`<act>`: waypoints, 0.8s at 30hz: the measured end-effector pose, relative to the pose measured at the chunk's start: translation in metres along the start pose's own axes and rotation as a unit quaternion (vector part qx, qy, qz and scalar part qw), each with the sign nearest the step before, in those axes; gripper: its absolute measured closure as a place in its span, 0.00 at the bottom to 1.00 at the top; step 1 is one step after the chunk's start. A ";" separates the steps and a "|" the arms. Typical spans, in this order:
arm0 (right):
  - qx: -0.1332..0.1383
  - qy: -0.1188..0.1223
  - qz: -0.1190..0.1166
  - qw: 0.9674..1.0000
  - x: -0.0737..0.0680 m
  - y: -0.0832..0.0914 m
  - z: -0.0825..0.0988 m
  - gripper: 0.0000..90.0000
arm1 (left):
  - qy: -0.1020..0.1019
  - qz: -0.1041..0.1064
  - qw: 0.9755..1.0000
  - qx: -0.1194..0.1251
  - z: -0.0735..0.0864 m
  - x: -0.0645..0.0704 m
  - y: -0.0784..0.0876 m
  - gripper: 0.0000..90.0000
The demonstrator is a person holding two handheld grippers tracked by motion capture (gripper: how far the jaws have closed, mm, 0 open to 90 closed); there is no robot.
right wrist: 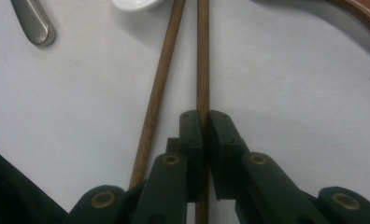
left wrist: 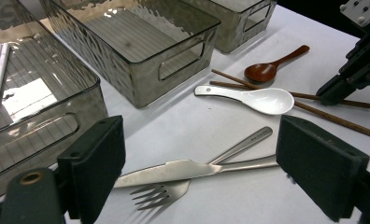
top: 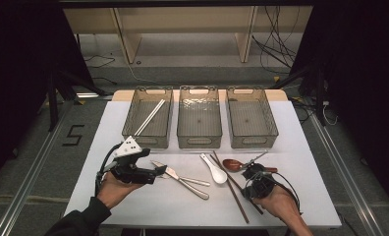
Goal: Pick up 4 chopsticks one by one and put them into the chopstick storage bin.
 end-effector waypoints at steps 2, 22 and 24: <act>0.003 0.006 0.001 1.000 -0.001 0.002 0.000 0.95 | 0.001 0.000 1.000 0.000 0.000 0.000 0.000 0.17; 0.007 0.055 0.064 0.996 -0.008 0.013 0.000 0.95 | 0.002 -0.002 1.000 0.001 0.000 -0.001 0.000 0.17; 0.010 0.058 0.072 0.996 -0.009 0.014 0.000 0.95 | 0.002 -0.001 1.000 0.001 0.000 -0.001 0.000 0.17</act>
Point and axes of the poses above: each handheld gripper's, and its own axes: y roughly backward along the jaws, z roughly out of its underside, x roughly to its right, the point moved 1 cm from there along -y, roughly forward along the jaws, and after that the axes turned 10 degrees about -z, right-handed, at the moved point
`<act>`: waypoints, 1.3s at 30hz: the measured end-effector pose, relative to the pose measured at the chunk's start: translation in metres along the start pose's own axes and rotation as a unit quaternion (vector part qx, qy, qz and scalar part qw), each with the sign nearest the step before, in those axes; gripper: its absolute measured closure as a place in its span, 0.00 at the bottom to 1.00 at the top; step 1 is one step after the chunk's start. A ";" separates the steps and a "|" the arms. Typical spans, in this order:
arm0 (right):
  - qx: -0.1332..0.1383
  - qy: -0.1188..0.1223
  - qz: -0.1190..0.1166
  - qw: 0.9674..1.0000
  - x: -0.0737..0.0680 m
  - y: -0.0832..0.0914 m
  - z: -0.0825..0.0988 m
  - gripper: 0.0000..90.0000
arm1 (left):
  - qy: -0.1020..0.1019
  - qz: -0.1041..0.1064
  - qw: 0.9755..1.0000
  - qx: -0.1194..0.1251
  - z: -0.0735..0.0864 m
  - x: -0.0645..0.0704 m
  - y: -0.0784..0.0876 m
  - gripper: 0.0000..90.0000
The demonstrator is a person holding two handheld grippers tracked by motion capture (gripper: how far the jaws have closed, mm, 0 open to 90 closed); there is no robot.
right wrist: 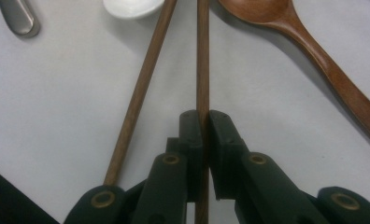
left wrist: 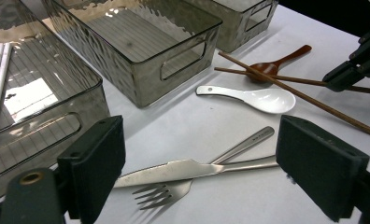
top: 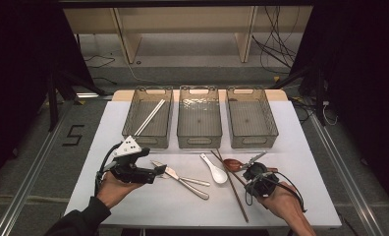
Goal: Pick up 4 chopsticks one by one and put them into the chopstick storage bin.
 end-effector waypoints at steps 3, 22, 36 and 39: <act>0.001 0.004 0.008 1.000 0.000 0.002 0.000 0.95 | -0.001 0.000 1.000 -0.001 0.000 0.000 0.000 0.17; 0.041 -0.008 0.017 0.999 0.010 0.013 -0.001 0.95 | 0.000 0.001 1.000 0.000 0.000 0.000 0.000 0.17; 0.098 0.003 -0.043 0.994 -0.001 0.023 -0.008 0.95 | 0.000 0.011 1.000 -0.002 -0.002 0.005 -0.001 0.17; 0.098 0.000 -0.043 0.994 0.001 0.023 -0.008 0.95 | 0.003 0.013 1.000 -0.001 -0.002 0.005 -0.001 0.17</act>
Point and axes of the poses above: each handheld gripper's, and its own axes: y roughly backward along the jaws, z roughly out of its underside, x roughly to its right, the point moved 1 cm from there along -y, roughly forward along the jaws, and after that the axes turned 10 degrees about -z, right-handed, at the moved point
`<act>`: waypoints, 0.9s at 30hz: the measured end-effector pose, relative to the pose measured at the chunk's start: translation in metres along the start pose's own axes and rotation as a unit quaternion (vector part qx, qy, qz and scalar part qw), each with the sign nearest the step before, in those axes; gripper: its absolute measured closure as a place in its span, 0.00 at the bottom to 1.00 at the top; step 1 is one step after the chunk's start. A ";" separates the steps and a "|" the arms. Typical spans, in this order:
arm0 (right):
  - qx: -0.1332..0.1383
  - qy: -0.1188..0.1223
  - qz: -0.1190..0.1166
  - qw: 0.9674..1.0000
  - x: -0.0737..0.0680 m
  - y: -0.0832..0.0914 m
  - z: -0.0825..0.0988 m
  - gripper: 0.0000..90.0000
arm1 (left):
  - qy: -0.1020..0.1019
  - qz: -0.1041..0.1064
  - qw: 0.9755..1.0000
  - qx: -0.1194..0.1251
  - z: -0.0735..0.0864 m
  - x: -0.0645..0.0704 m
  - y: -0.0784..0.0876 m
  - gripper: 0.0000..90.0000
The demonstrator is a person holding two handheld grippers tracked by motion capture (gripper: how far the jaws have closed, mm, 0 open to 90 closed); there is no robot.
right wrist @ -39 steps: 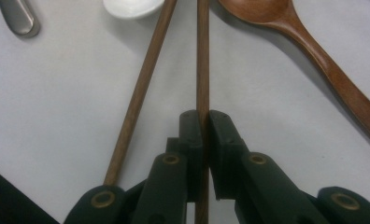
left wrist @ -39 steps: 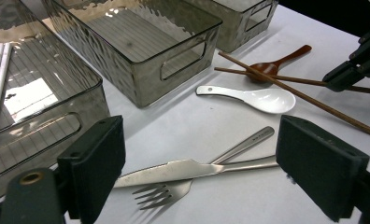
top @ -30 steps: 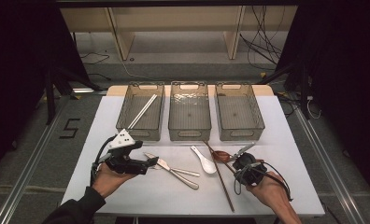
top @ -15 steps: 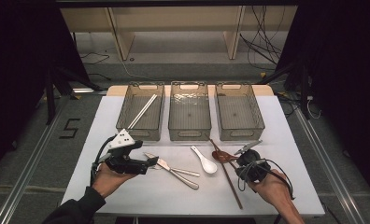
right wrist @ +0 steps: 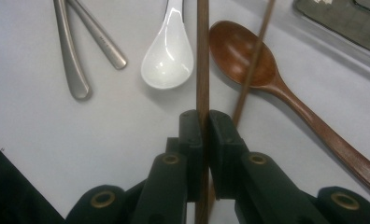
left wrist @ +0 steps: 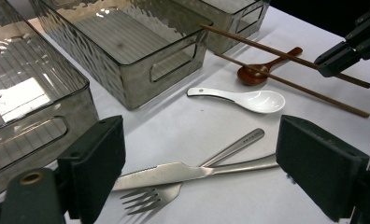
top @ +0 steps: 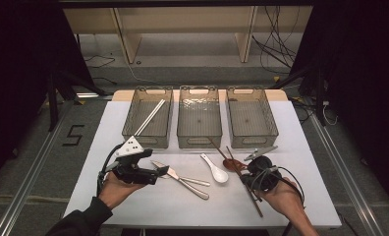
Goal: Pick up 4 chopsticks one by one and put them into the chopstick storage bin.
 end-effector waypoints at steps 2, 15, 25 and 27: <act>0.004 -0.002 -0.001 1.000 0.001 0.001 0.000 0.95 | 0.006 0.004 1.000 0.001 0.000 0.000 0.000 0.17; 0.045 0.021 -0.029 0.998 -0.017 0.000 -0.014 0.95 | 0.032 0.027 0.999 -0.004 -0.005 0.006 -0.006 0.18; 0.078 0.042 -0.052 0.995 -0.036 -0.004 -0.028 0.95 | 0.083 0.054 0.995 0.003 -0.013 0.013 -0.010 0.18; 0.084 0.047 -0.053 0.994 -0.041 -0.005 -0.032 0.94 | 0.086 0.058 0.995 0.002 -0.014 0.016 -0.012 0.18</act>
Point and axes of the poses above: each handheld gripper's, and its own axes: y roughly backward along the jaws, z roughly out of its underside, x roughly to its right, the point moved 1 cm from there along -y, roughly forward along the jaws, and after that the axes turned 10 degrees about -z, right-handed, at the moved point
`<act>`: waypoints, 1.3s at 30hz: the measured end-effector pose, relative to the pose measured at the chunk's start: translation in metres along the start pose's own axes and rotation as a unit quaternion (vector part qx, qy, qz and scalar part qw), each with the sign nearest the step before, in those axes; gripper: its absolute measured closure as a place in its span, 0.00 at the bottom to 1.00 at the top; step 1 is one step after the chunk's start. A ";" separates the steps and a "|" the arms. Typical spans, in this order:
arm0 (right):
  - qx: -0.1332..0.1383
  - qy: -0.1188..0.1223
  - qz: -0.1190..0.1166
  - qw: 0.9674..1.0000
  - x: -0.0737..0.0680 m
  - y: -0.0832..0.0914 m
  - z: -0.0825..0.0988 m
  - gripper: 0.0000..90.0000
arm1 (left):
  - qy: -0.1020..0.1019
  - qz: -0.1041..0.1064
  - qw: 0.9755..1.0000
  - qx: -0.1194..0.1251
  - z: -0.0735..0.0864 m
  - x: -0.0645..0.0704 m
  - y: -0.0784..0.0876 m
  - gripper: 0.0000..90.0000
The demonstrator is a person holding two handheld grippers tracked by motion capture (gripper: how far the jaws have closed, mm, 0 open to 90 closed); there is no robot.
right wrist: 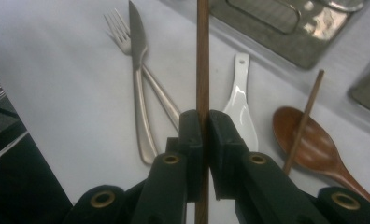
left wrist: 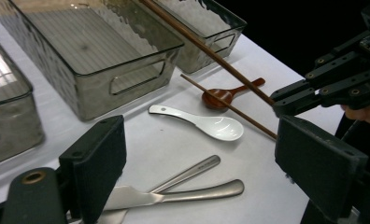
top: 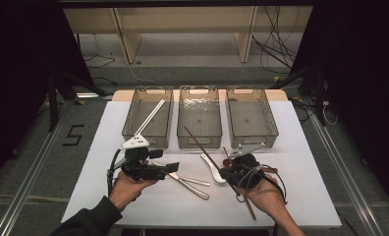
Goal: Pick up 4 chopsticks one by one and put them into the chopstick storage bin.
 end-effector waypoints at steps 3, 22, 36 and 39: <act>0.009 0.011 -0.006 1.000 -0.005 -0.004 -0.004 0.94 | 0.003 0.007 1.000 -0.002 -0.001 0.006 -0.006 0.18; 0.023 0.042 -0.034 0.998 -0.028 -0.021 -0.011 0.94 | 0.089 0.072 0.993 -0.035 -0.003 0.015 -0.037 0.28; 0.032 0.052 -0.038 0.997 -0.035 -0.024 -0.010 0.94 | 0.107 0.103 0.988 -0.030 -0.001 0.016 -0.043 0.61; 0.034 0.052 -0.040 0.997 -0.035 -0.025 -0.010 0.94 | 0.117 0.108 0.987 -0.032 0.000 0.013 -0.043 0.68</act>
Point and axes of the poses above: each handheld gripper's, and its own axes: y roughly backward along the jaws, z roughly out of its underside, x roughly to its right, the point moved 1 cm from there along -y, roughly forward along the jaws, and after that the axes turned 10 degrees about -z, right-handed, at the moved point
